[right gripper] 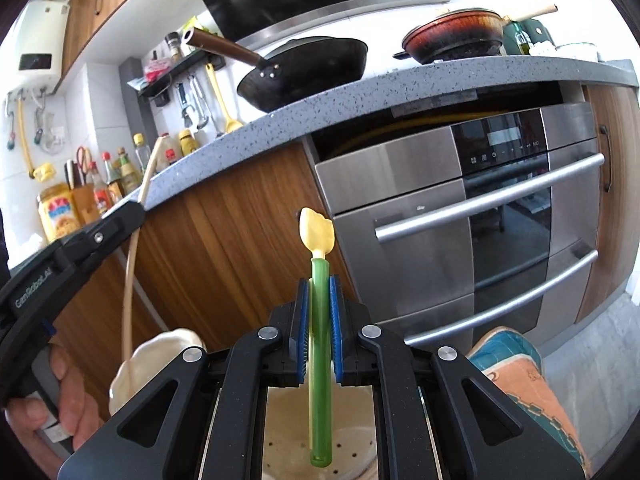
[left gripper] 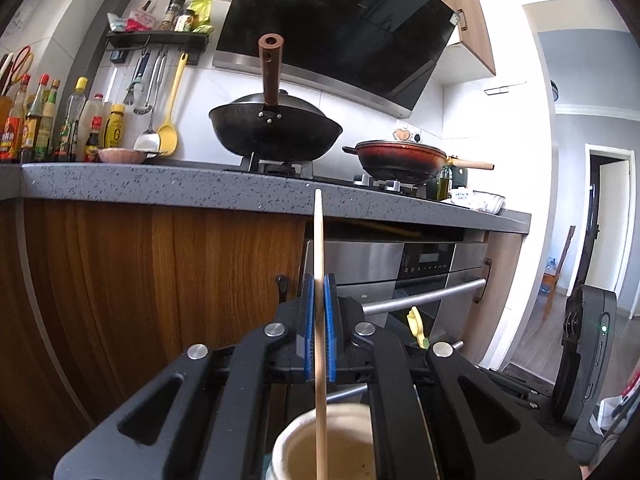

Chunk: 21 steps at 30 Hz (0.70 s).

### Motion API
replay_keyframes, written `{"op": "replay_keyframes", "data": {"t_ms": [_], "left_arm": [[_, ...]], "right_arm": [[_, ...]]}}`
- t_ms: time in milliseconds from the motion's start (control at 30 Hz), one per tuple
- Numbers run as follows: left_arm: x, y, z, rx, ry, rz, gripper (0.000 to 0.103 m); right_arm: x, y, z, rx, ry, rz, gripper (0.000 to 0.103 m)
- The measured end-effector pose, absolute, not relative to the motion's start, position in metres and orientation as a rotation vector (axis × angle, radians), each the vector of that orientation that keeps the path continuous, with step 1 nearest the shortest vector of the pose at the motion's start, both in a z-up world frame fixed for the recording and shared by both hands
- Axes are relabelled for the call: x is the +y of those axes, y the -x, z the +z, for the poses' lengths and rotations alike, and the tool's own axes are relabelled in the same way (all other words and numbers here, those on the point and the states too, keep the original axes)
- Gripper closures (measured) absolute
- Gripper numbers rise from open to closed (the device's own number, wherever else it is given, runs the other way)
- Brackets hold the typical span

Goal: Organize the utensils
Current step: 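Lower chopstick into the larger cup with left while right drops spatula into smaller cup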

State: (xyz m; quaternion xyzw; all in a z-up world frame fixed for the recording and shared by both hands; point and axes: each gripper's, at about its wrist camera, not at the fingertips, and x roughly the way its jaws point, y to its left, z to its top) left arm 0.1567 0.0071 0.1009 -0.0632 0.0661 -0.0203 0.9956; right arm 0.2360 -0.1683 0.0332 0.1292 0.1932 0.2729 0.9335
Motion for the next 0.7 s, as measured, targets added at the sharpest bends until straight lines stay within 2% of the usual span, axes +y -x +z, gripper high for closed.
{"op": "replay_keyframes", "data": {"t_ms": [200, 367, 700], "left_arm": [[0.017, -0.135, 0.101, 0.165, 0.131, -0.069, 0.098], [0.014, -0.128, 0.097, 0.261, 0.111, -0.101, 0.098], [0.005, -0.122, 0.076, 0.390, 0.063, -0.112, 0.098]], "right_arm": [[-0.176, -0.222, 0.033, 0.392, -0.228, 0.555, 0.092], [-0.183, -0.207, 0.040, 0.390, -0.192, 0.565, 0.092], [-0.180, -0.201, 0.036, 0.488, -0.146, 0.561, 0.092]]}}
